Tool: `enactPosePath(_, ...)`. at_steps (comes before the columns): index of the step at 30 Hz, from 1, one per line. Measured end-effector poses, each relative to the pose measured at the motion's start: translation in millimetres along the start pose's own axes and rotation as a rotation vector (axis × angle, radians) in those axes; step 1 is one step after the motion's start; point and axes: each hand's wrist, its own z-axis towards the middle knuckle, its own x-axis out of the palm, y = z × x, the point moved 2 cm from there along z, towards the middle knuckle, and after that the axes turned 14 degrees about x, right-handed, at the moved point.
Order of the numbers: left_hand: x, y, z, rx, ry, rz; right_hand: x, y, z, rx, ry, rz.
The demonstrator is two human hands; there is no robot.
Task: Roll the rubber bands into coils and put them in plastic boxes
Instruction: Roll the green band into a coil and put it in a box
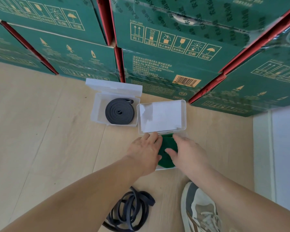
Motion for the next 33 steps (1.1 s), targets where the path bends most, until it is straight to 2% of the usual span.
enactPosePath(3,1,-1,0,0.010,0.028,0.014,7,-1,-3,-0.076,0.127,-0.071)
enactPosePath(6,4,0,-4,0.038,0.051,0.024,11,-3,1,-0.090,0.180,-0.132)
enactPosePath(14,12,-7,-1,0.026,0.085,0.113,16,-4,-1,-0.073,0.167,-0.089)
enactPosePath(19,7,-12,4,-0.028,0.123,0.055,12,-3,0,-0.084,0.152,-0.135)
enactPosePath(22,-9,-6,-6,-0.039,0.000,-0.125,7,0,0,-0.053,0.191,-0.144)
enactPosePath(25,-22,8,-29,-0.049,-0.198,-0.052,-7,7,-3,-0.039,0.141,-0.204)
enactPosePath(27,-25,17,-45,-0.183,-0.134,-0.040,-22,18,-3,-0.084,0.026,-0.250)
enactPosePath(29,-19,22,-54,-0.350,0.037,-0.114,-32,28,-3,-0.120,-0.033,-0.214)
enactPosePath(31,-12,22,-53,-0.416,0.130,-0.205,-31,35,-4,-0.135,0.000,-0.175)
enactPosePath(33,-8,17,-47,-0.417,0.128,-0.270,-21,34,-7,-0.148,0.033,-0.161)
